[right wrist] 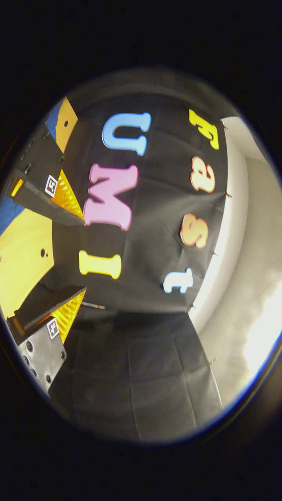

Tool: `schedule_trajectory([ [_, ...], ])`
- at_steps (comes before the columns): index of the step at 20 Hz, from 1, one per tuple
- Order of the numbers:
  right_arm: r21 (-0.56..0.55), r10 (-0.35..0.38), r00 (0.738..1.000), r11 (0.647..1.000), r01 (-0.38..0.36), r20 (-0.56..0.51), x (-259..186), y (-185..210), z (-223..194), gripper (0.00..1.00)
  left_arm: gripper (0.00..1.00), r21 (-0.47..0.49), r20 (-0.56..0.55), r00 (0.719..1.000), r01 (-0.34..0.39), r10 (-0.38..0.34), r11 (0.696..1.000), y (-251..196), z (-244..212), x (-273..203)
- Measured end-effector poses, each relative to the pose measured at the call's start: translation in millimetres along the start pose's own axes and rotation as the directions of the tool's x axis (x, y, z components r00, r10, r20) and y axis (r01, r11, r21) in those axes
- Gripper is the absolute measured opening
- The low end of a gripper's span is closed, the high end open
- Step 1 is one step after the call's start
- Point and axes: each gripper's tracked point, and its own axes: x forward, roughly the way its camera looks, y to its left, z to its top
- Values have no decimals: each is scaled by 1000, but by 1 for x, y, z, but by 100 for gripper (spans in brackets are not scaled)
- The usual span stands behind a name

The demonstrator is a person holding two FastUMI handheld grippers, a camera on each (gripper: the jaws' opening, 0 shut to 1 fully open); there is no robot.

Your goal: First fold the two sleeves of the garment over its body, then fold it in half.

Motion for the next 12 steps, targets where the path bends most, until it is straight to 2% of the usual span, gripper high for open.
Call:
schedule_trajectory([
  [3,16,-65,998,998,64,24,-16,-27,17,84,85,-31,-102,995,7,-10,999,2,-21,21],
  [6,49,-79,997,996,79,7,-19,-35,19,85,85,-3,-183,982,-51,49,999,11,-34,37],
  [8,58,-83,997,995,83,-6,-26,-28,12,85,85,-7,-213,974,-86,83,996,24,-41,50],
  [12,46,-58,998,997,59,-21,-24,-14,8,84,85,-6,-313,940,-149,140,989,44,-63,58],
])
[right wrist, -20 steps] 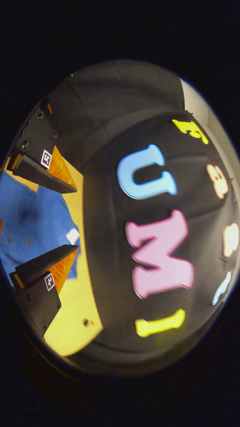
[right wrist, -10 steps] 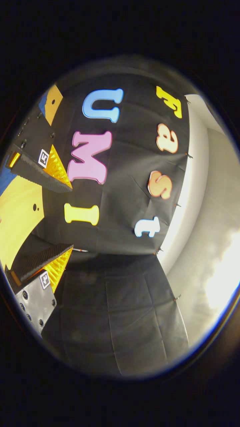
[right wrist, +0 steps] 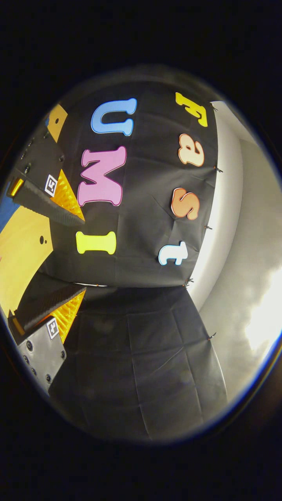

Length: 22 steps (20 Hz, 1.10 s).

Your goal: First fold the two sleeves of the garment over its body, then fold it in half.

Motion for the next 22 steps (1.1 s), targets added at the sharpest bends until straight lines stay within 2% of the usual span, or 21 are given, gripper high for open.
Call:
schedule_trajectory([
  [2,0,20,1000,1000,-20,-12,-1,8,-3,85,85,-9,12,1000,7,-6,1000,2,4,5],
  [4,14,34,999,999,-34,-24,-1,17,-6,92,85,-9,-5,1000,15,-15,1000,1,3,1],
  [6,37,50,998,998,-48,-37,2,27,-7,96,84,9,-9,998,62,-62,998,-4,4,2],
  [9,50,66,997,997,-63,-50,-1,28,-9,96,63,38,-30,994,104,-103,994,-12,4,5],
  [10,50,65,996,997,-62,-53,-1,30,-11,96,62,57,-52,992,120,-117,991,-15,4,4],
  [12,53,61,996,997,-58,-59,-1,33,-11,96,36,58,-95,985,151,-146,987,-20,8,2],
  [14,59,54,997,997,-51,-60,-3,30,-10,96,9,16,-130,981,145,-142,989,-28,12,-1],
  [15,61,50,997,997,-46,-61,-4,28,-9,96,1,4,-143,980,142,-140,990,-26,11,1],
  [16,64,47,997,997,-43,-63,-5,26,-8,96,1,-3,-154,977,149,-147,989,-28,12,3],
  [18,68,38,998,997,-34,-55,-5,22,-5,96,0,-36,-173,956,235,-238,971,-47,13,-10],
  [22,80,31,998,996,-26,-55,-4,16,-6,96,0,-5,-129,949,291,-289,957,-68,31,-35],
])
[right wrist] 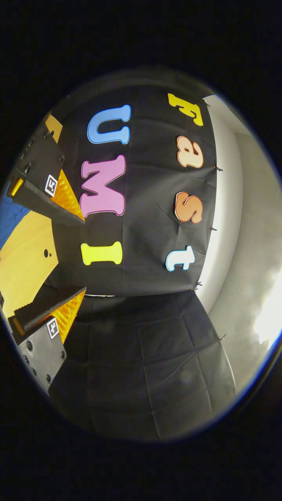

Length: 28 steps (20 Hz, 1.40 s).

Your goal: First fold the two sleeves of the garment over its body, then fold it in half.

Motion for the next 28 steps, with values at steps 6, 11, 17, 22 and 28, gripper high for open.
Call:
schedule_trajectory([
  [6,17,-10,1000,1000,11,-26,5,-16,-10,96,0,105,74,985,146,-154,984,-89,40,-57],
  [11,50,-6,998,999,9,-56,13,-34,-23,85,0,258,138,922,319,-362,912,-221,76,-113],
  [17,81,-41,993,995,50,-108,22,-82,-40,96,0,418,83,790,525,-607,741,-388,75,-139],
  [22,80,-106,984,990,119,-146,27,-133,-52,96,0,443,-33,760,593,-649,673,-486,47,-108],
  [28,46,-146,965,986,160,-216,32,-167,-79,96,0,496,-165,820,549,-547,673,-557,1,-39],
])
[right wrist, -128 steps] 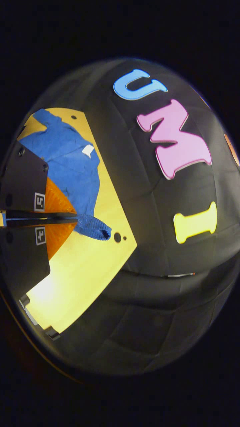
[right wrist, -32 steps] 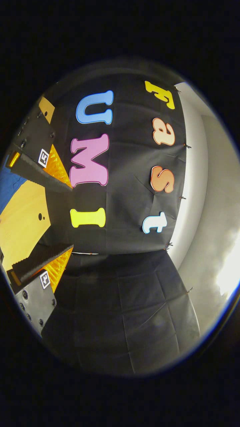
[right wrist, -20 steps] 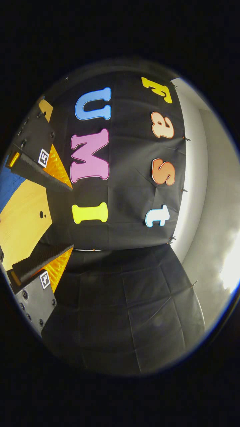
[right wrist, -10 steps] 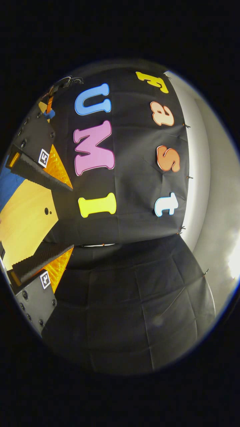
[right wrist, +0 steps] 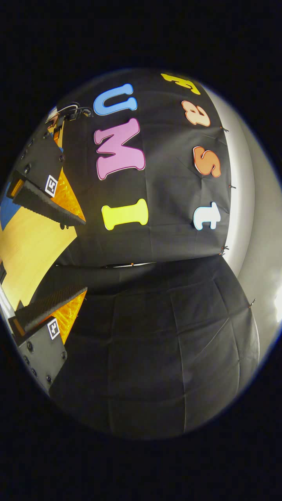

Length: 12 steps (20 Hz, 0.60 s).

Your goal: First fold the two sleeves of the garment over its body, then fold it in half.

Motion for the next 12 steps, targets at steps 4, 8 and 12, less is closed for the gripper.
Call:
schedule_trajectory([
  [4,1,25,998,1000,-25,-52,14,1,-17,96,0,-4,-189,978,-86,83,996,7,-43,52],
  [8,-7,59,994,998,-60,-92,23,5,-36,96,12,-25,-236,971,-47,40,999,-4,-56,70],
  [12,17,123,977,992,-122,-172,31,24,-77,96,86,-24,-102,995,-12,9,1000,-21,-30,55],
])
